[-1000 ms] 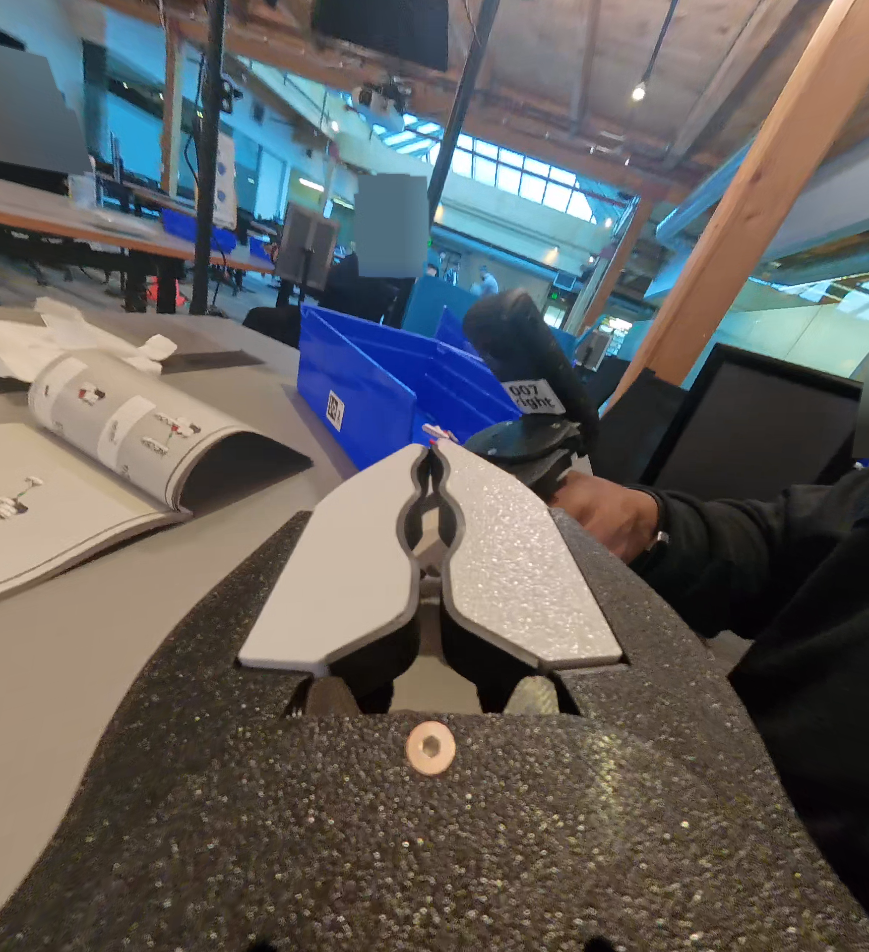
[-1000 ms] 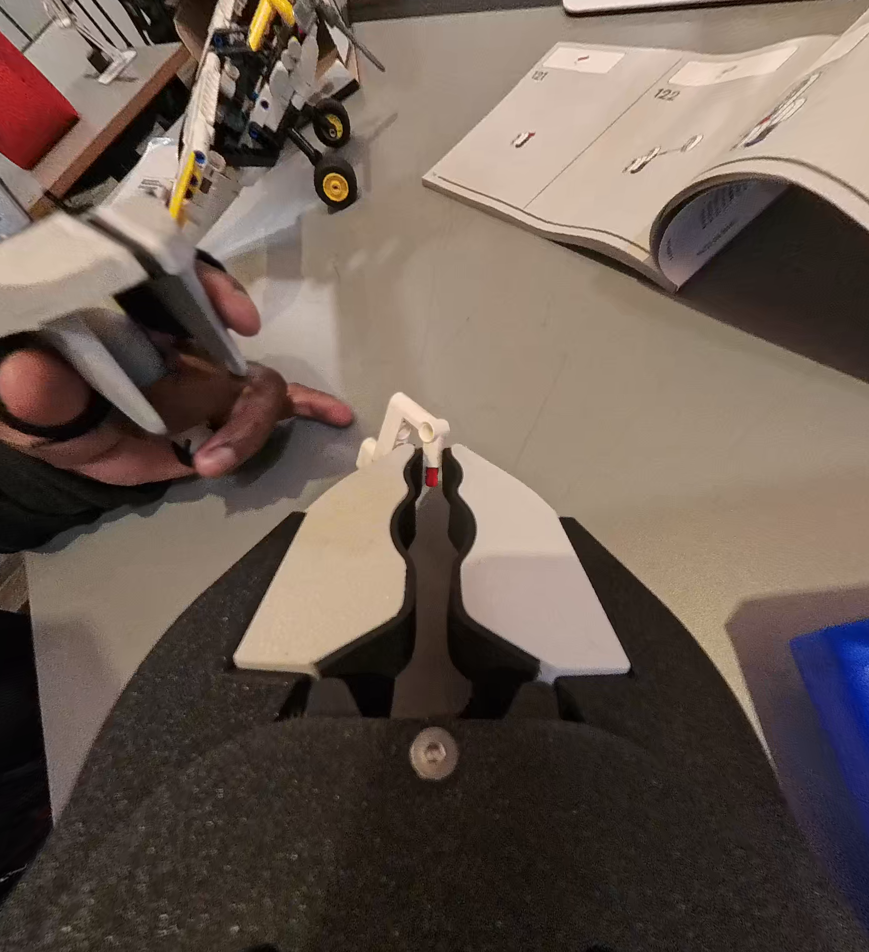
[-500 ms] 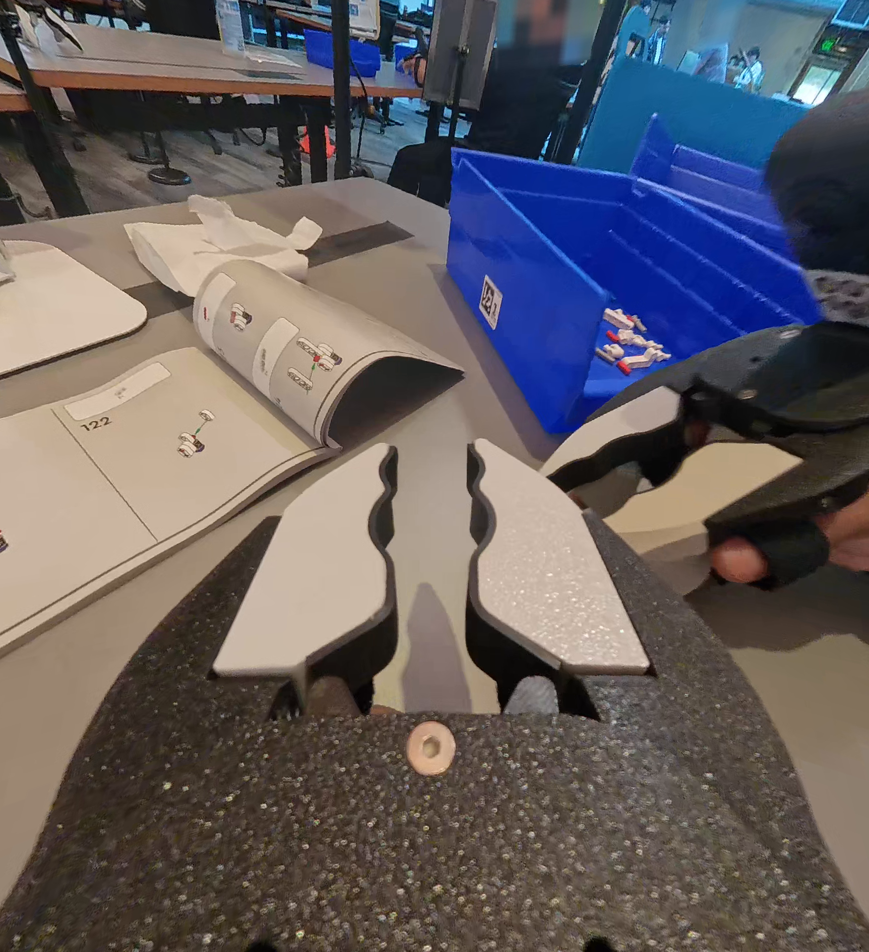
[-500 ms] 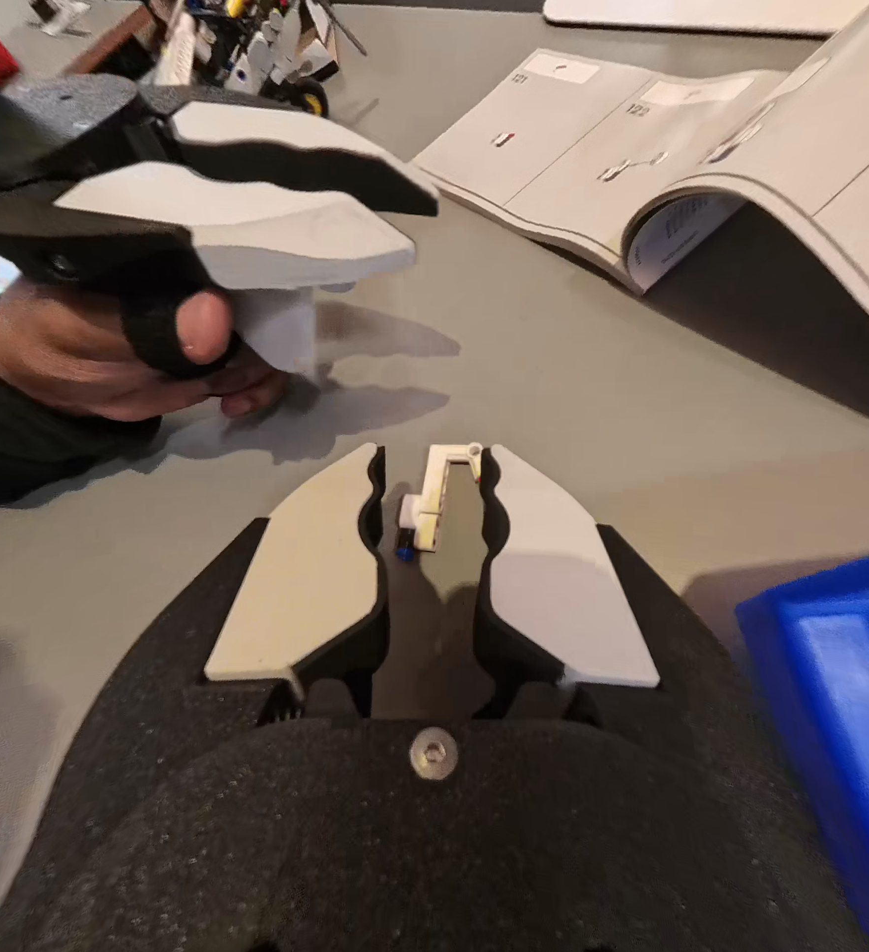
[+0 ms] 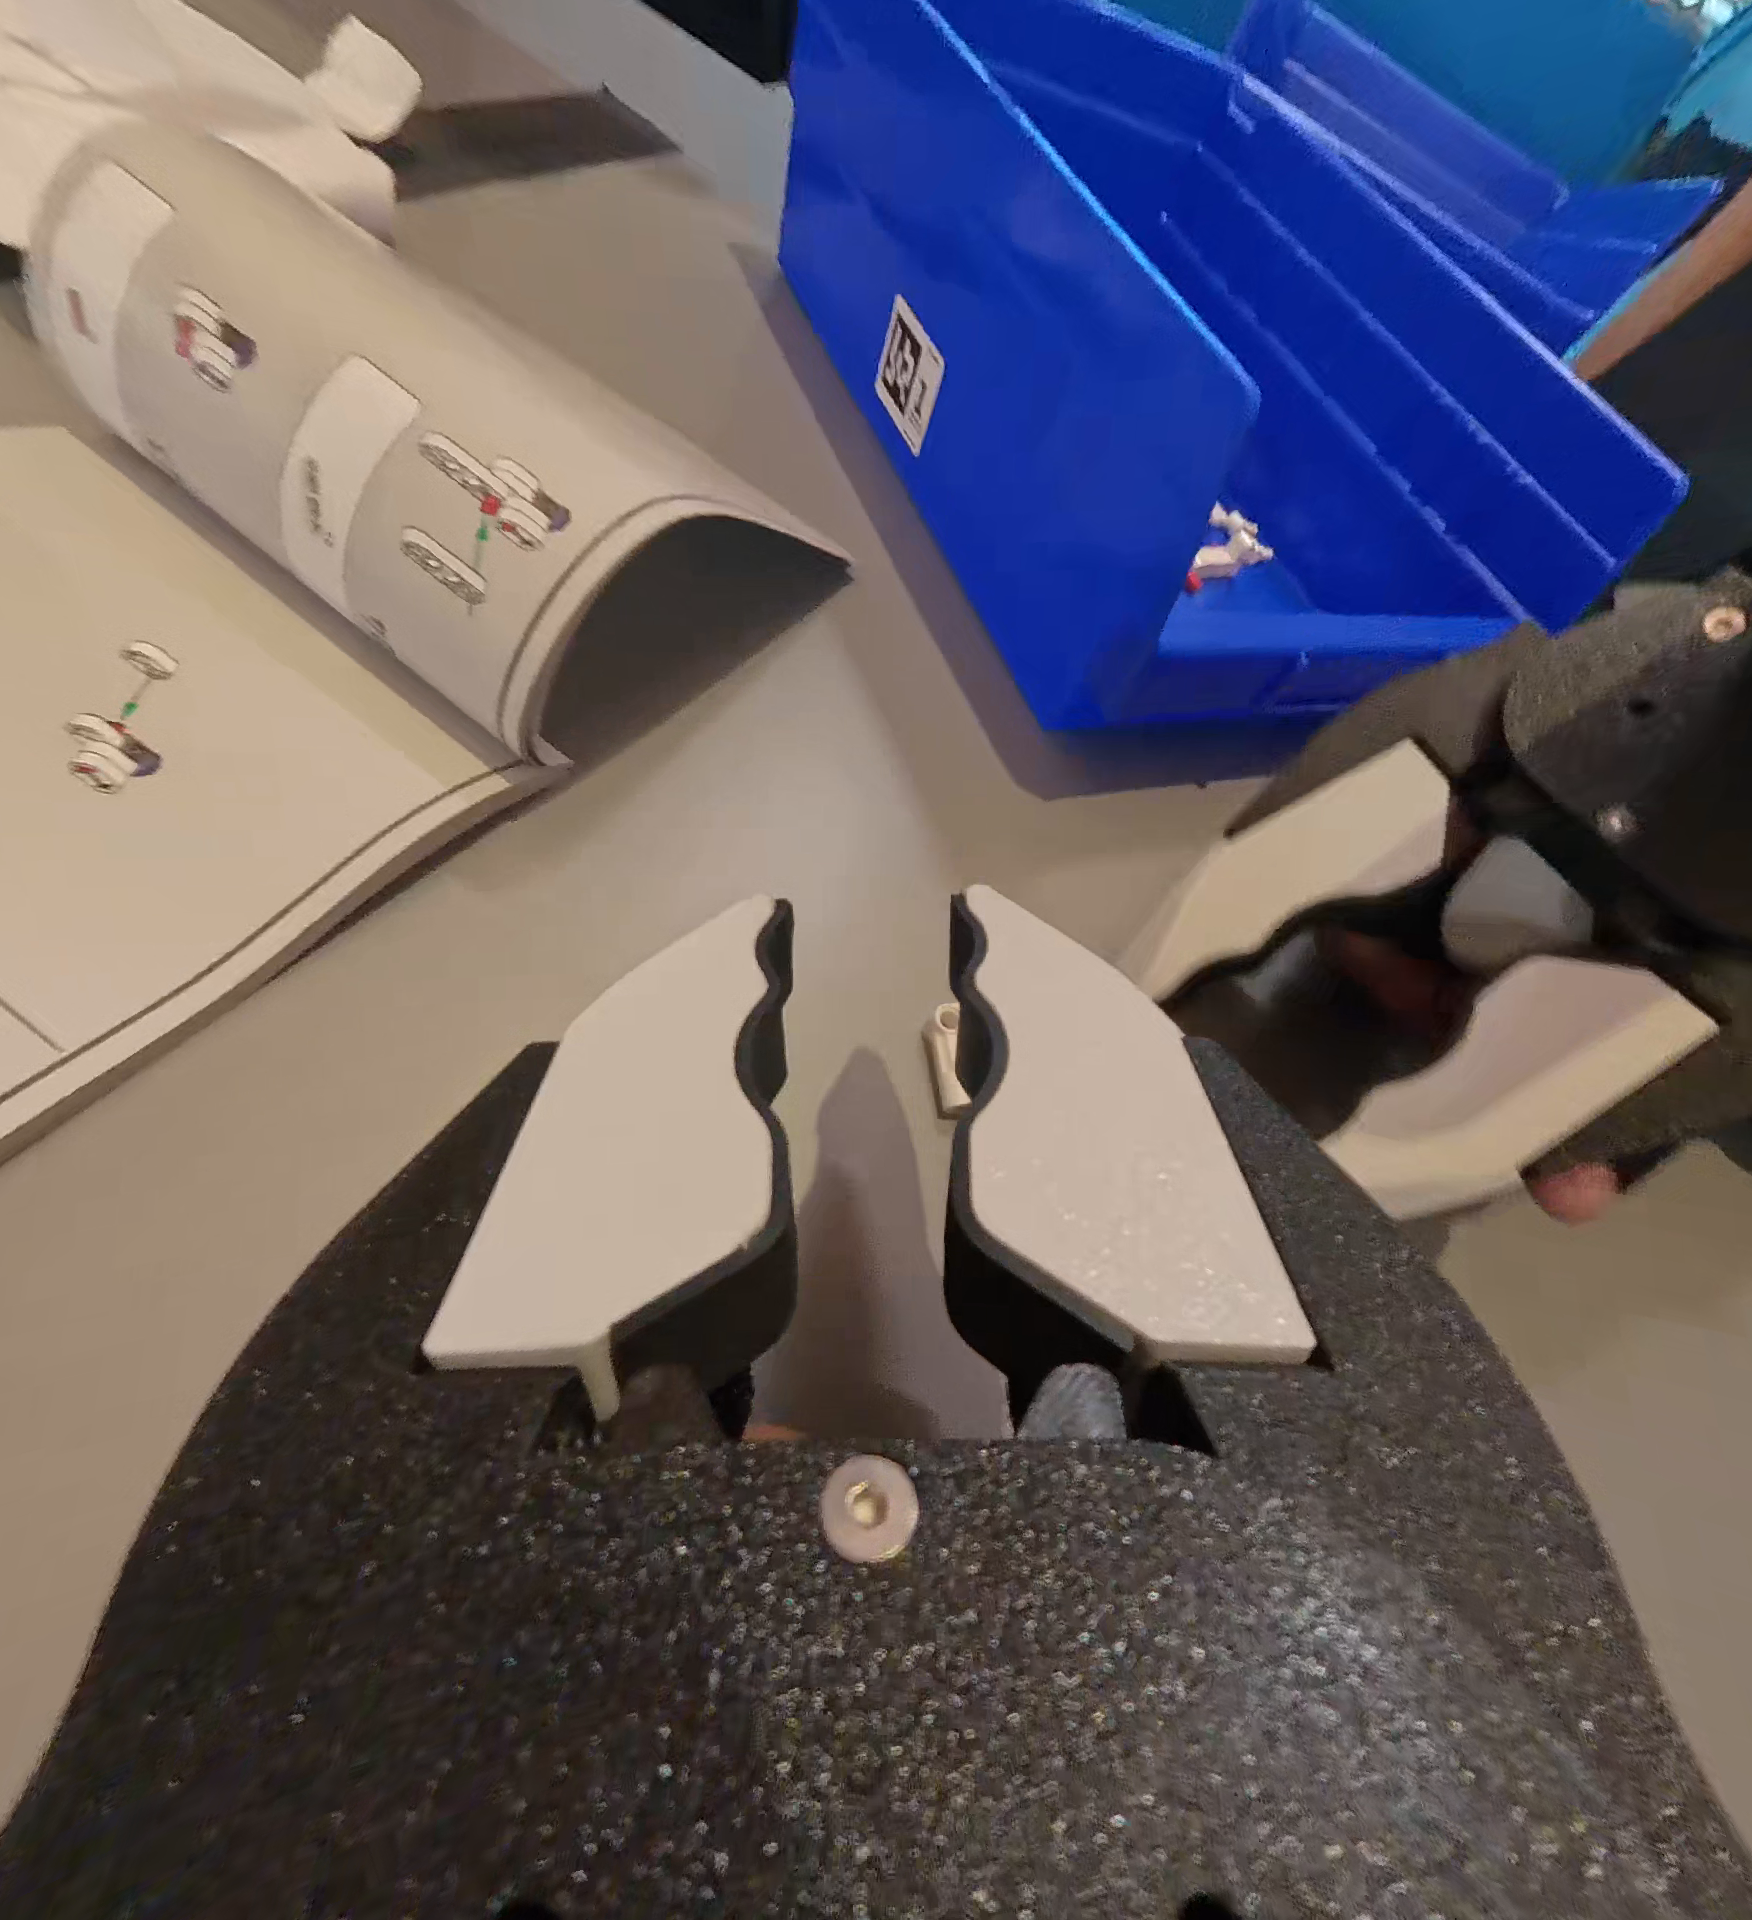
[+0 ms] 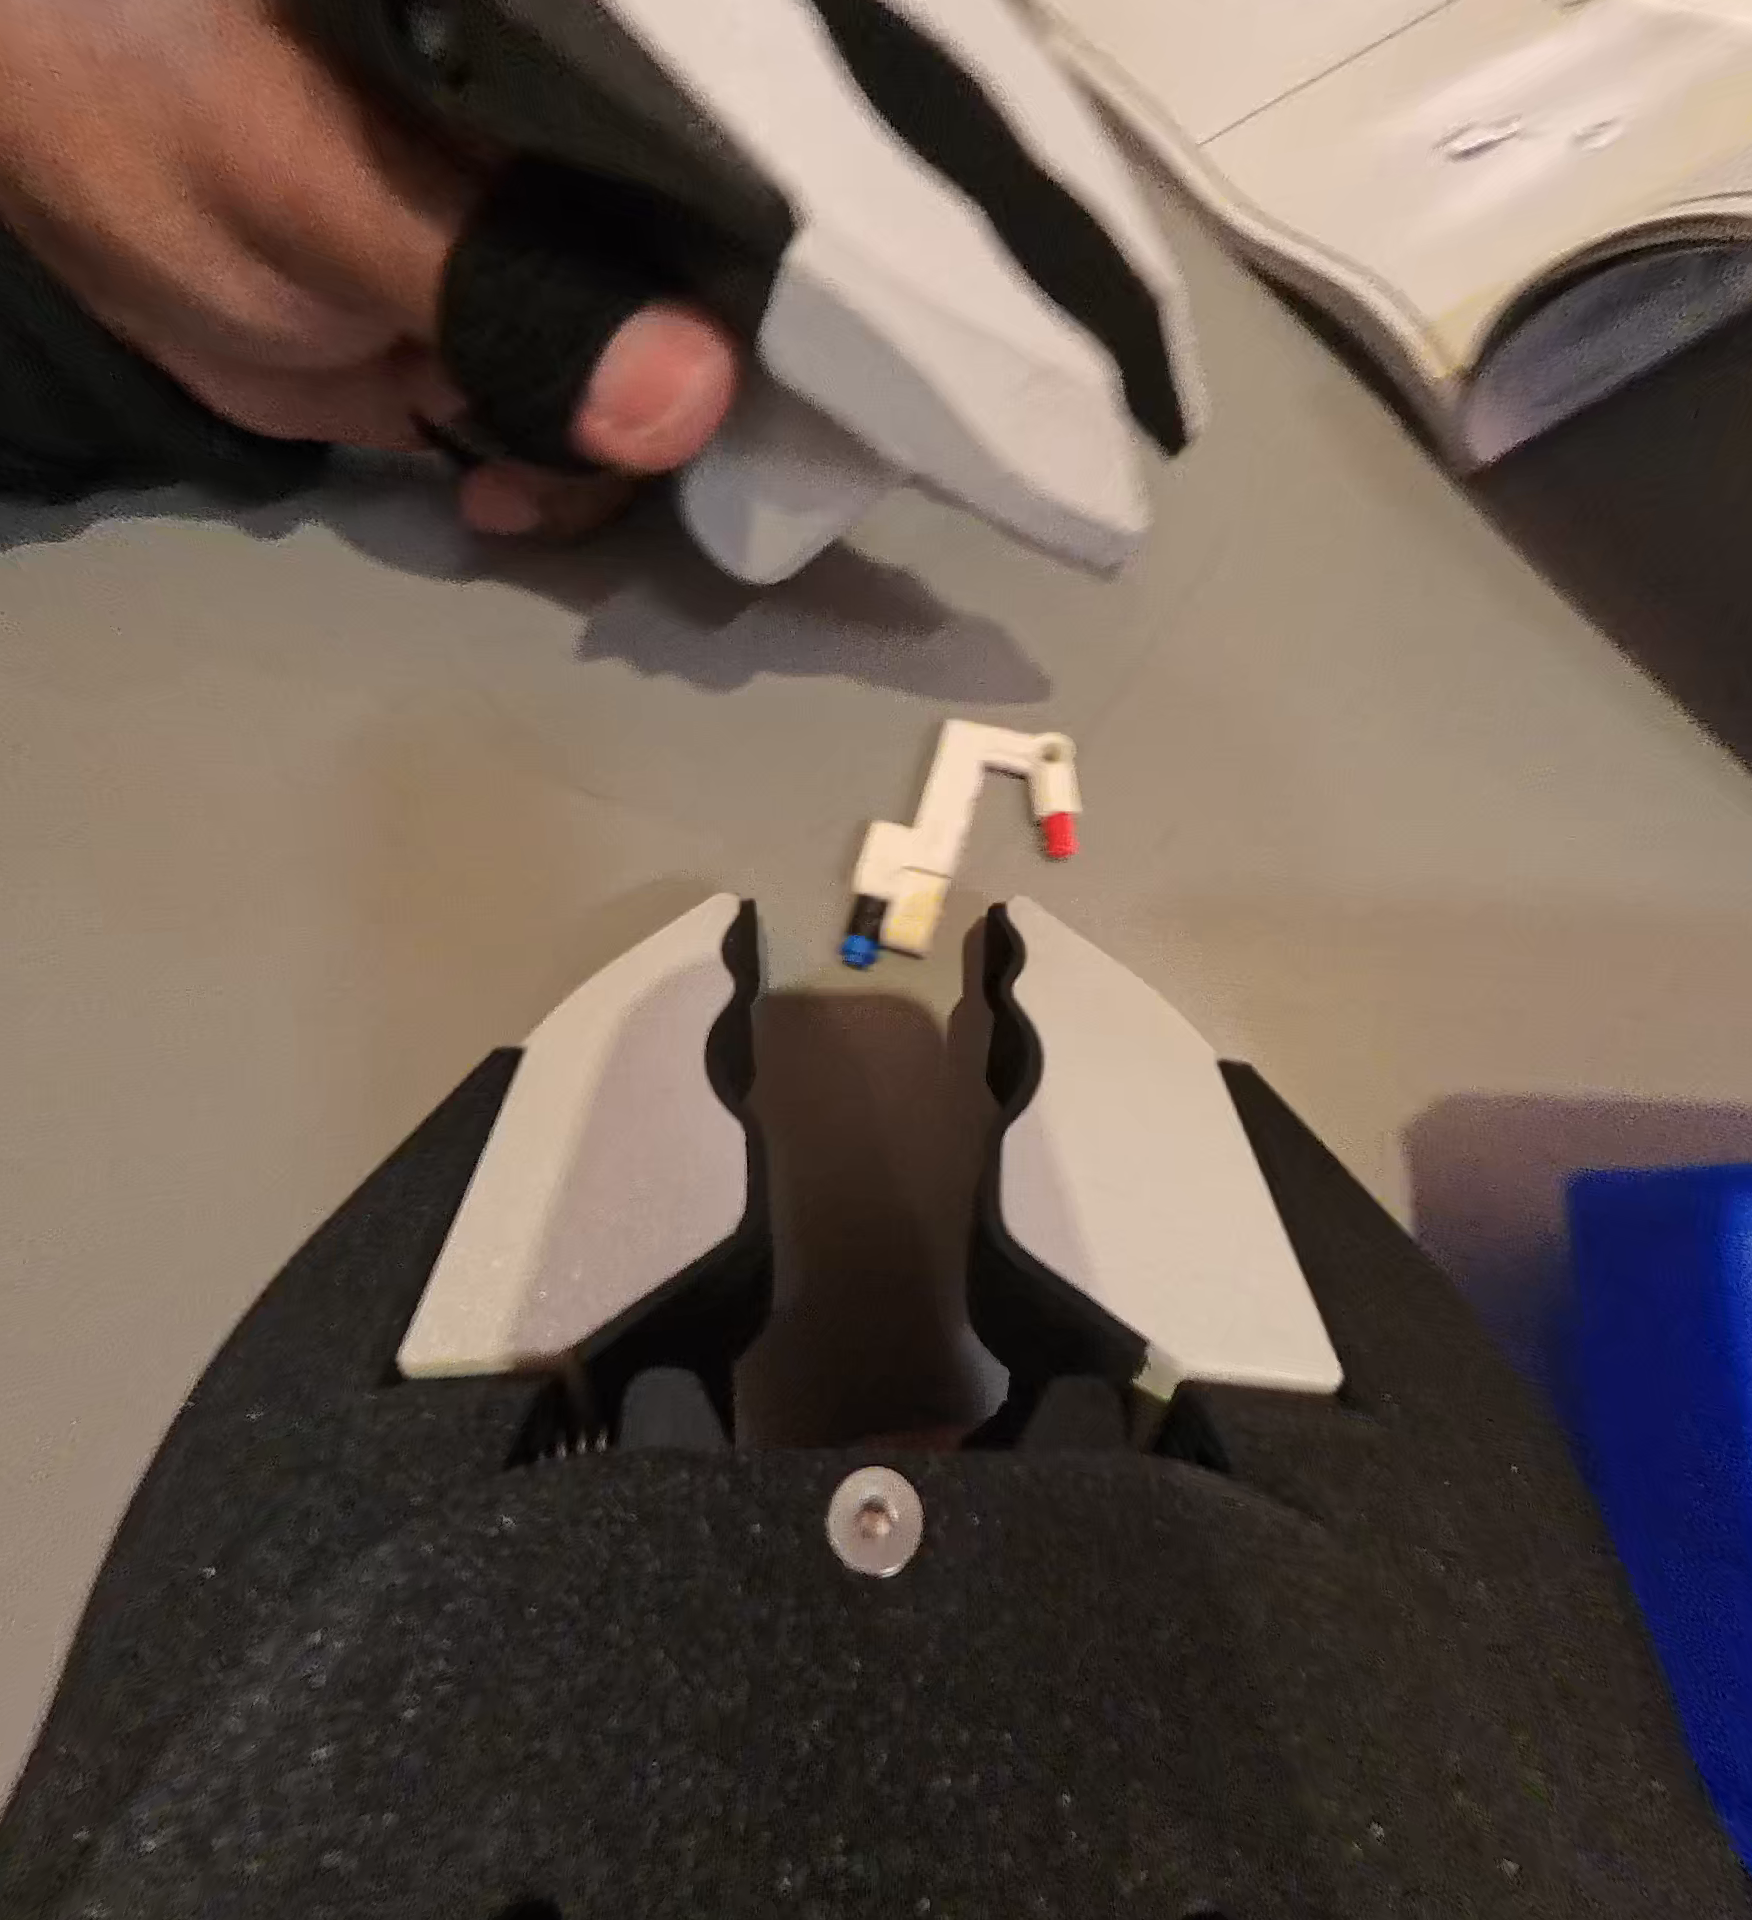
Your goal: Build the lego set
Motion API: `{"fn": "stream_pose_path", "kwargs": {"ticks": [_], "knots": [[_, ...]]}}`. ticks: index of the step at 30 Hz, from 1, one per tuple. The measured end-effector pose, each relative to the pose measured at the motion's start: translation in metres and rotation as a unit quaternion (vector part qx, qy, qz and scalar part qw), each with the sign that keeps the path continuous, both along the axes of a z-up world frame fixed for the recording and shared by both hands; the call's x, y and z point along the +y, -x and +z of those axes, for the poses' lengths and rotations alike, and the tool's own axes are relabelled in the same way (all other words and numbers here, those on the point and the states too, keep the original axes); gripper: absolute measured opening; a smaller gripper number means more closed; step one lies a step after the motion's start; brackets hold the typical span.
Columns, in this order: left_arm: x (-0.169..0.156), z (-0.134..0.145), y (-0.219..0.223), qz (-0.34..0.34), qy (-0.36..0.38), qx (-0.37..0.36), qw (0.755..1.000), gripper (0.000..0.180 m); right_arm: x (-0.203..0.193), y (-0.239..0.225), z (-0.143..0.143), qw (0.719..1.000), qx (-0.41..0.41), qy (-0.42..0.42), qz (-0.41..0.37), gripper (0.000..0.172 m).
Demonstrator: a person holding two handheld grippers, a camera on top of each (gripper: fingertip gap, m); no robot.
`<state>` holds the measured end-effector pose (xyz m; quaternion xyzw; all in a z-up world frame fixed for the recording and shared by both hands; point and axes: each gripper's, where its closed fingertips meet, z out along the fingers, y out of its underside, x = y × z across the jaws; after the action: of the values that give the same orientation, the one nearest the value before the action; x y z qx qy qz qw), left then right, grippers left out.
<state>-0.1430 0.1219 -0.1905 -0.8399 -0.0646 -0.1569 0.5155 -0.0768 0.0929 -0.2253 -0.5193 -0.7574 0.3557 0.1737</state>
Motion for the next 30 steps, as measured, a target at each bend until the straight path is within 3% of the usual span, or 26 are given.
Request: {"fn": "stream_pose_path", "kwargs": {"ticks": [4, 6, 11, 15, 18, 23, 26, 30], "knots": [[-0.006, 0.011, 0.004, 0.022, -0.041, 0.019, 0.999, 0.029, -0.034, -0.009, 0.002, 0.998, -0.006, 0.02, 0.06, 0.04], [-0.008, 0.013, 0.008, 0.034, -0.045, 0.021, 0.998, 0.029, -0.036, -0.004, 0.003, 0.998, 0.003, 0.014, 0.054, 0.04], [-0.011, 0.014, 0.021, 0.066, -0.047, 0.049, 0.996, 0.029, -0.003, 0.028, 0.03, 0.994, 0.092, 0.011, -0.063, 0.042], [-0.01, 0.012, 0.03, 0.079, -0.038, 0.07, 0.994, 0.029, 0.033, 0.056, 0.063, 0.968, 0.193, -0.026, -0.16, 0.058], [-0.006, 0.008, 0.034, 0.085, -0.023, 0.074, 0.993, 0.03, 0.041, 0.077, 0.08, 0.955, 0.235, -0.023, -0.181, 0.07], [0.017, 0.013, 0.048, 0.097, -0.027, 0.159, 0.982, 0.033, 0.051, 0.117, 0.104, 0.944, 0.271, -0.059, -0.182, 0.077], [0.033, 0.005, 0.057, 0.098, -0.004, 0.199, 0.975, 0.035, 0.059, 0.133, 0.103, 0.944, 0.264, -0.071, -0.185, 0.071], [0.032, 0.007, 0.059, 0.094, -0.015, 0.166, 0.981, 0.045, 0.066, 0.128, 0.085, 0.951, 0.234, 0.002, -0.202, 0.074]]}}
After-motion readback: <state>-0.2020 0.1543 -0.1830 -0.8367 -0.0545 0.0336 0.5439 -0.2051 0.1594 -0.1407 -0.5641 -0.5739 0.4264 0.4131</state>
